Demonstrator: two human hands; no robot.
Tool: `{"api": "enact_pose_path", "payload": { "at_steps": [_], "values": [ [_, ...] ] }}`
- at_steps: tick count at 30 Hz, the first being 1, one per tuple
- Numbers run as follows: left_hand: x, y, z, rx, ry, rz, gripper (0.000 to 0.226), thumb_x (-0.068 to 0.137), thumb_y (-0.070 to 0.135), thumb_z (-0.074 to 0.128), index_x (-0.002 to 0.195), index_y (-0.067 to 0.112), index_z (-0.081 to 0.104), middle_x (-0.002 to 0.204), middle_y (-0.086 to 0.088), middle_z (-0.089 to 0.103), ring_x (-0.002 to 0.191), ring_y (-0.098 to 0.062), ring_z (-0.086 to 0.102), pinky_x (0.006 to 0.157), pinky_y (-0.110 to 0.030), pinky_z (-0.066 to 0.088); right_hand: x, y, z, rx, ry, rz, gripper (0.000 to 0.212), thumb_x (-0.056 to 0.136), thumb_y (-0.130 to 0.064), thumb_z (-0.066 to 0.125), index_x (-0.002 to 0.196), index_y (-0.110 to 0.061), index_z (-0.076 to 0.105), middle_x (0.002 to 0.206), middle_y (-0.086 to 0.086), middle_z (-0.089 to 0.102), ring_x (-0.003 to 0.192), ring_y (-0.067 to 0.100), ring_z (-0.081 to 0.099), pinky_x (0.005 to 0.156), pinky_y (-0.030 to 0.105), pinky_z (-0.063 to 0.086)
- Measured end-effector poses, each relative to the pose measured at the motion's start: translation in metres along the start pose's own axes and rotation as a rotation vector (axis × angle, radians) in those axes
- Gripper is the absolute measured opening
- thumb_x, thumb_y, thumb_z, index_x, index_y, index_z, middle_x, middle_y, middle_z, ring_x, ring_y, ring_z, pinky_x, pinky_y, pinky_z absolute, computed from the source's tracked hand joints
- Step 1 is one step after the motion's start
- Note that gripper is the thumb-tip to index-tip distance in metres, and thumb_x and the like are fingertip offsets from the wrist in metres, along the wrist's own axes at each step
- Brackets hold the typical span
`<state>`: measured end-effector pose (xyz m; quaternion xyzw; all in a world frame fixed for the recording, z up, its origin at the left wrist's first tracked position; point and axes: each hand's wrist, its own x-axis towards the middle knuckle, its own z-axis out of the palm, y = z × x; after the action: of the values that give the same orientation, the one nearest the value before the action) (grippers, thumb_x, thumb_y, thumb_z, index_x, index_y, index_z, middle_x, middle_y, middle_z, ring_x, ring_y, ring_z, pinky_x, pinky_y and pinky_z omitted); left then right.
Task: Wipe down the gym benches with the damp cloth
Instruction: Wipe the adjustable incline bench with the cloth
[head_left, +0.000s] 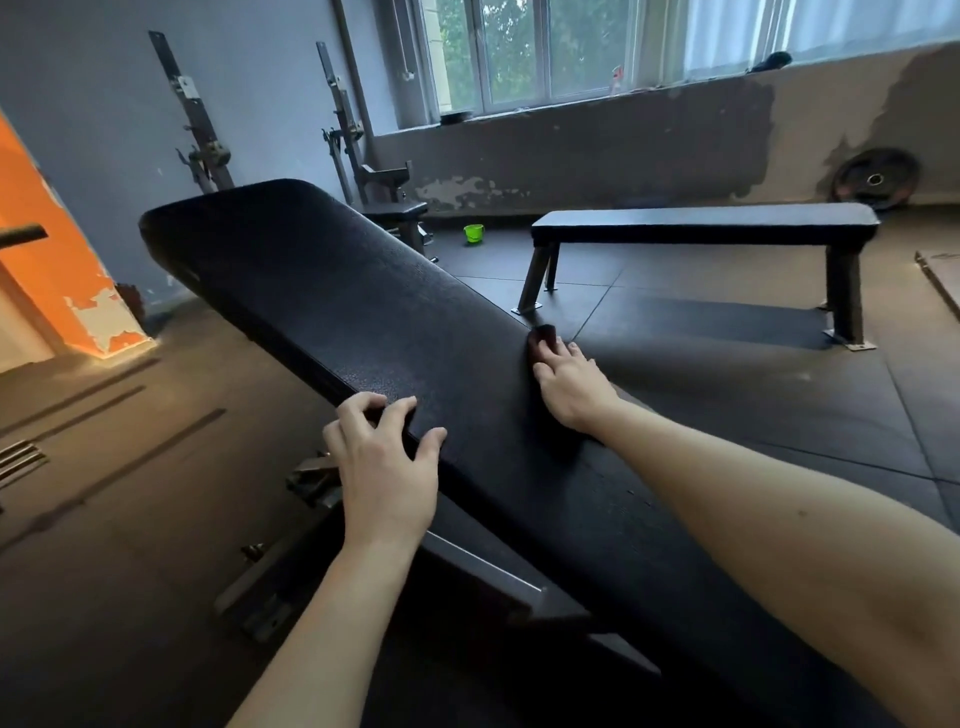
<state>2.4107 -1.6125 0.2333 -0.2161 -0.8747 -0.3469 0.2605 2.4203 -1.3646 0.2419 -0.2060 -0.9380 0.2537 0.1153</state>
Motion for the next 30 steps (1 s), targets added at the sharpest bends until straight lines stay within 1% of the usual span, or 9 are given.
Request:
{"api": "enact_pose_path", "payload": {
  "at_steps": [6,9,12,17,19,21,25,28,30],
  "values": [
    [0.006,-0.004,0.000,0.002,-0.022,0.033,0.042,0.087,0.035,0.078,0.125,0.018,0.069,0.127,0.003,0.043,0.119,-0.021,0.032,0.103,-0.030,0.038,-0.114,-0.020,0.031,-0.047,0.028,-0.294,0.055,0.112,-0.032,0.032,0.164,-0.020,0.020,0.172,0.001,0.004,0.159,0.018,-0.004,0.128,0.032,-0.005],
    [0.001,-0.007,-0.001,-0.002,-0.007,0.072,0.043,0.088,0.033,0.078,0.127,0.016,0.070,0.129,0.002,0.044,0.119,-0.022,0.033,0.100,-0.030,0.039,-0.130,-0.013,0.032,-0.067,-0.001,-0.365,0.055,0.112,-0.032,0.034,0.164,-0.023,0.022,0.172,-0.004,0.004,0.159,0.014,-0.005,0.127,0.029,-0.006],
    [-0.003,-0.009,-0.002,-0.006,0.007,0.096,0.042,0.090,0.029,0.076,0.129,0.015,0.069,0.130,0.001,0.046,0.120,-0.023,0.034,0.099,-0.029,0.036,-0.092,-0.006,0.023,-0.059,-0.009,-0.300,0.054,0.112,-0.031,0.033,0.164,-0.022,0.022,0.172,-0.002,0.007,0.159,0.016,-0.001,0.129,0.033,-0.002],
    [-0.006,-0.013,-0.007,-0.049,-0.020,0.111,0.041,0.091,0.024,0.075,0.130,0.014,0.068,0.135,0.000,0.045,0.121,-0.018,0.032,0.101,-0.027,0.034,-0.017,-0.002,0.008,-0.025,-0.008,-0.042,0.056,0.111,-0.030,0.026,0.165,-0.017,0.017,0.173,0.007,0.005,0.159,0.024,0.002,0.128,0.043,0.003],
    [-0.005,-0.013,-0.008,-0.092,0.005,0.068,0.046,0.087,0.024,0.079,0.130,0.012,0.065,0.135,-0.001,0.041,0.121,-0.014,0.032,0.103,-0.024,0.031,-0.016,-0.010,0.010,-0.050,0.006,-0.027,0.057,0.110,-0.031,0.025,0.165,-0.016,0.015,0.173,0.009,0.005,0.159,0.026,0.002,0.128,0.045,0.004],
    [-0.007,-0.010,-0.010,-0.184,0.042,-0.013,0.056,0.082,0.022,0.084,0.130,0.009,0.057,0.133,0.002,0.036,0.124,-0.012,0.035,0.107,-0.021,0.030,-0.040,-0.018,0.016,-0.042,-0.010,-0.117,0.057,0.111,-0.032,0.028,0.165,-0.018,0.017,0.173,0.007,0.004,0.159,0.024,-0.001,0.129,0.043,0.001],
    [-0.008,-0.009,-0.009,-0.310,0.059,-0.119,0.070,0.080,0.026,0.086,0.135,0.012,0.046,0.131,0.009,0.032,0.122,-0.008,0.040,0.104,-0.015,0.034,-0.113,-0.022,0.033,-0.072,-0.033,-0.474,0.060,0.107,-0.045,0.022,0.164,-0.026,0.020,0.171,-0.007,0.001,0.158,0.012,-0.010,0.129,0.034,-0.004],
    [-0.008,-0.012,-0.006,-0.305,0.062,-0.104,0.071,0.081,0.027,0.085,0.138,0.011,0.046,0.136,0.005,0.035,0.127,-0.011,0.041,0.109,-0.022,0.036,-0.116,-0.019,0.029,-0.126,-0.084,-0.538,0.069,0.100,-0.053,0.012,0.164,-0.028,0.020,0.171,-0.009,0.002,0.158,0.011,-0.011,0.128,0.031,-0.006],
    [-0.009,-0.013,-0.005,-0.307,0.075,-0.088,0.069,0.082,0.024,0.084,0.138,0.008,0.047,0.136,0.004,0.036,0.127,-0.010,0.040,0.111,-0.020,0.034,-0.098,-0.029,0.025,-0.158,-0.093,-0.523,0.060,0.106,-0.047,0.021,0.164,-0.030,0.018,0.172,-0.004,0.001,0.159,0.016,-0.010,0.129,0.037,-0.004]
  ]
}}
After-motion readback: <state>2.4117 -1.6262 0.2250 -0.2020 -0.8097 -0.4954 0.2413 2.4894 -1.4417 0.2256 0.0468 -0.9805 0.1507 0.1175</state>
